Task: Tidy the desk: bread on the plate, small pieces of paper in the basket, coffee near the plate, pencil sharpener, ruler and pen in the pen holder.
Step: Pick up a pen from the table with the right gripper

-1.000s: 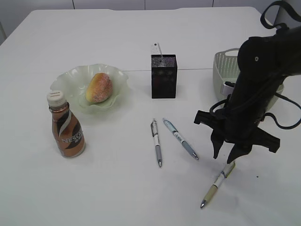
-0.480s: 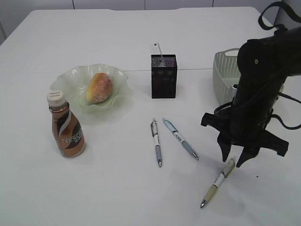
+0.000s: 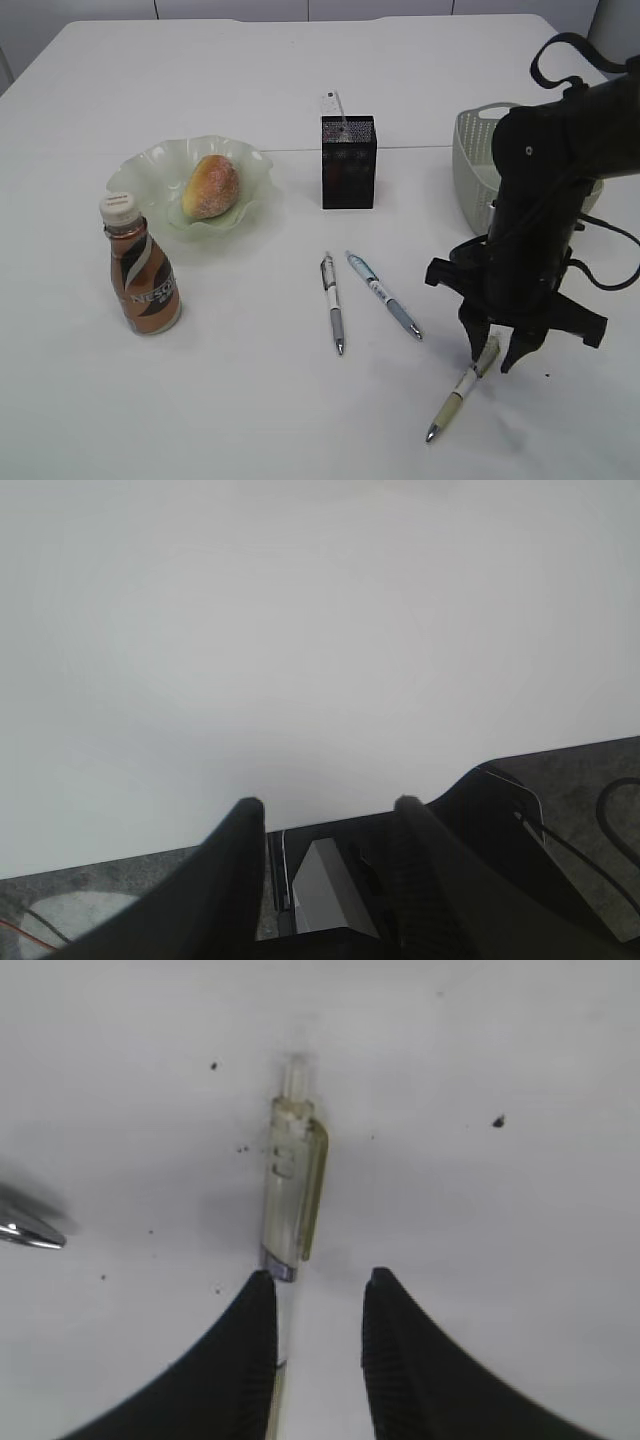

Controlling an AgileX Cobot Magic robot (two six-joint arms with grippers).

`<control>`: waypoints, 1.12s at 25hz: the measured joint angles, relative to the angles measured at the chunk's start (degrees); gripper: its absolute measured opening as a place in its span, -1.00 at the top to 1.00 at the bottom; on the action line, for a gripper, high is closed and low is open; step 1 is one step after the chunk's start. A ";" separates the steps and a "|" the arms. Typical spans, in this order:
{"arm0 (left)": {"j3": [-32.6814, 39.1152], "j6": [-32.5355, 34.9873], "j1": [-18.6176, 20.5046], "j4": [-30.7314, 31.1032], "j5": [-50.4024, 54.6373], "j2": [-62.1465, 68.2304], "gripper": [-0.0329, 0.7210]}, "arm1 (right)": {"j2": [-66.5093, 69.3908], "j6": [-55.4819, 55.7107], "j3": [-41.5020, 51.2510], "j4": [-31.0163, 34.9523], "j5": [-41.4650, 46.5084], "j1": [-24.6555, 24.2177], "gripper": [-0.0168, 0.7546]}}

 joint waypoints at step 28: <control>0.00 0.00 0.00 -0.10 0.00 0.00 0.10 | 0.00 0.30 0.00 -1.29 -4.38 0.00 0.33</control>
